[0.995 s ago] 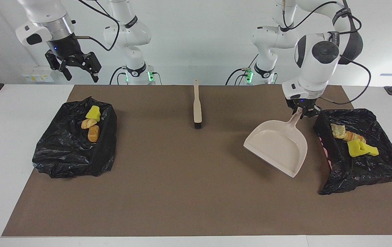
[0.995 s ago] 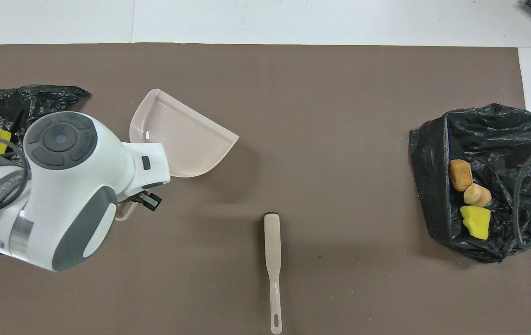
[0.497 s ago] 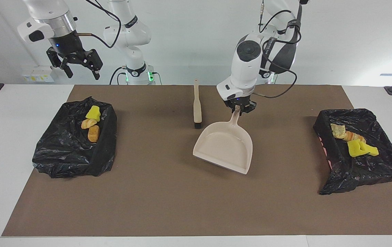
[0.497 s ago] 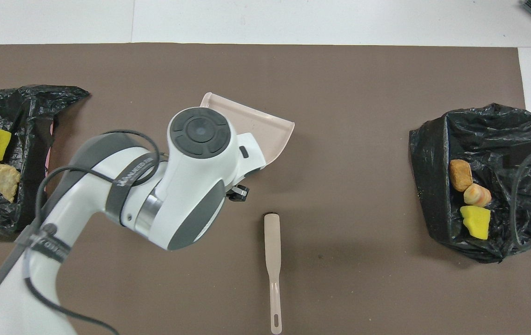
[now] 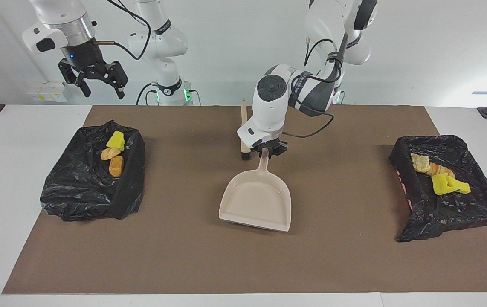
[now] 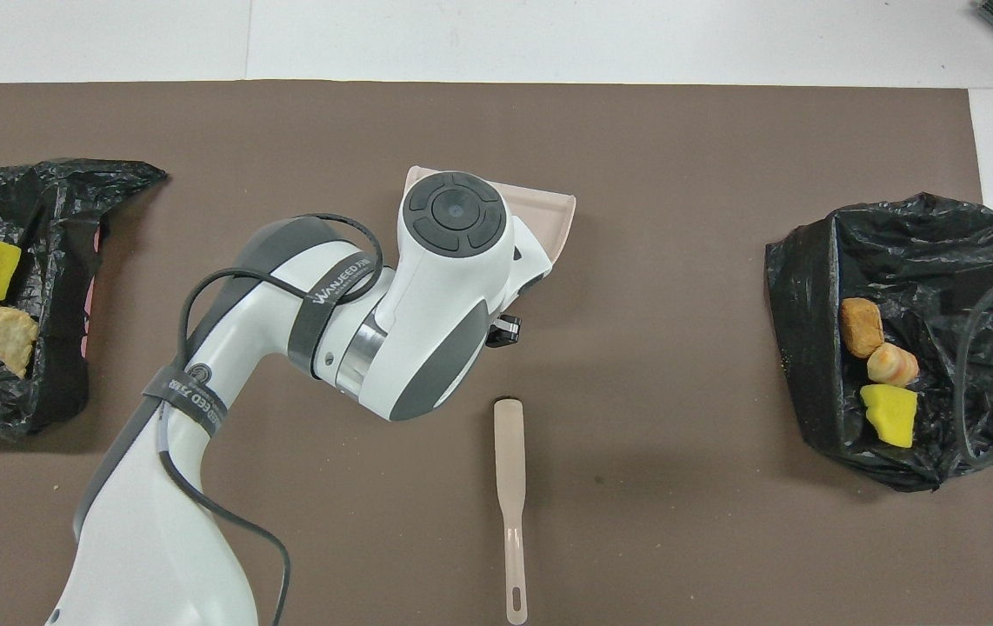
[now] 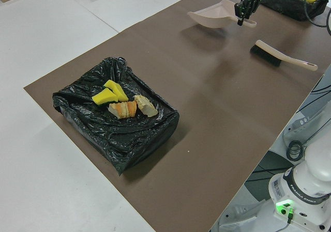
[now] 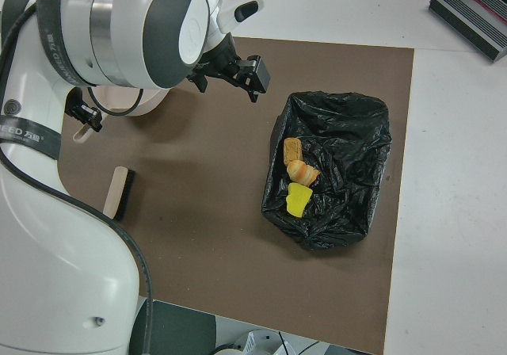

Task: Sweep and dump trash in bin
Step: 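Carry the dustpan to the table center and set it down with the left gripper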

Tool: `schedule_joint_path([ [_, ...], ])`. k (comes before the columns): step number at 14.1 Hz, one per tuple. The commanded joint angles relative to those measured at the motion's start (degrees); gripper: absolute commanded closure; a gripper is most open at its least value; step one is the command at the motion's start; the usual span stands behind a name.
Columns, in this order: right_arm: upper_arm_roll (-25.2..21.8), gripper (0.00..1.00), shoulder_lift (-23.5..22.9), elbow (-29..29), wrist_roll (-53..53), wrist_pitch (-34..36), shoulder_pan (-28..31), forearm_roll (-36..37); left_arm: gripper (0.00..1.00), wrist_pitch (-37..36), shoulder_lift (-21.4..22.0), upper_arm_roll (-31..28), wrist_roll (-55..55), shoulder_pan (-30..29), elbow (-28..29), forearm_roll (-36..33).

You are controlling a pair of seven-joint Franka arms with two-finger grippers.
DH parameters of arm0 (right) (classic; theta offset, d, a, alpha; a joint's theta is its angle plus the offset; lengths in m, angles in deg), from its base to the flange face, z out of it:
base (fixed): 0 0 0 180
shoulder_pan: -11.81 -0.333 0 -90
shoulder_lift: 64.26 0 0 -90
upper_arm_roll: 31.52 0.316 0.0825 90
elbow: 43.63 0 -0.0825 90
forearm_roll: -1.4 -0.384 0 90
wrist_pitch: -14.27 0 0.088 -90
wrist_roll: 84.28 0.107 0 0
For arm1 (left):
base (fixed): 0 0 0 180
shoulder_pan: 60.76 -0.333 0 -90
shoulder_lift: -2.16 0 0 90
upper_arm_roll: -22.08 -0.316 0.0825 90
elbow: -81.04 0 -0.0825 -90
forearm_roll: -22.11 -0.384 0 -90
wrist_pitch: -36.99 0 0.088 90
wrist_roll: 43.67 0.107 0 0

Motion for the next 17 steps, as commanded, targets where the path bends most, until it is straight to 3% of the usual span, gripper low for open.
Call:
schedule_joint_path([
  [1, 0.3, 0.00, 0.6, -0.5, -1.1, 0.4, 0.4, 0.2, 1.00, 2.6, -3.2, -1.2, -3.2, 3.3, -1.3, 1.1],
  [3, 0.3, 0.00, 0.6, -0.5, -1.1, 0.4, 0.4, 0.2, 1.00, 6.3, -6.3, -1.2, -5.1, 4.2, -1.3, 0.8],
  [8, 0.3, 0.00, 0.6, -0.5, -1.1, 0.4, 0.4, 0.2, 1.00, 7.6, -6.5, -1.2, -5.5, 4.0, -1.2, 0.4],
  [9, 0.3, 0.00, 0.6, -0.5, -1.1, 0.4, 0.4, 0.2, 0.81, 7.6, -6.4, -1.2, -5.5, 3.5, -0.9, 0.5],
  [10, 0.3, 0.00, 0.6, -0.5, -1.1, 0.4, 0.4, 0.2, 0.25, 7.5, -5.8, -1.2, -5.9, 3.3, -0.4, 1.1],
  [11, 0.3, 0.00, 0.6, -0.5, -1.1, 0.4, 0.4, 0.2, 0.00, 7.4, -5.1, -1.3, -6.7, 3.3, 0.3, 1.2],
  [14, 0.3, 0.00, 0.6, -0.5, -1.1, 0.4, 0.4, 0.2, 0.00, 6.1, -1.9, -1.9, -7.0, 1.8, 1.0, 1.2],
  [17, 0.3, 0.00, 0.6, -0.5, -1.1, 0.4, 0.4, 0.2, 0.00, 4.9, 1.0, -1.9, -6.6, -3.5, 1.3, 1.2],
])
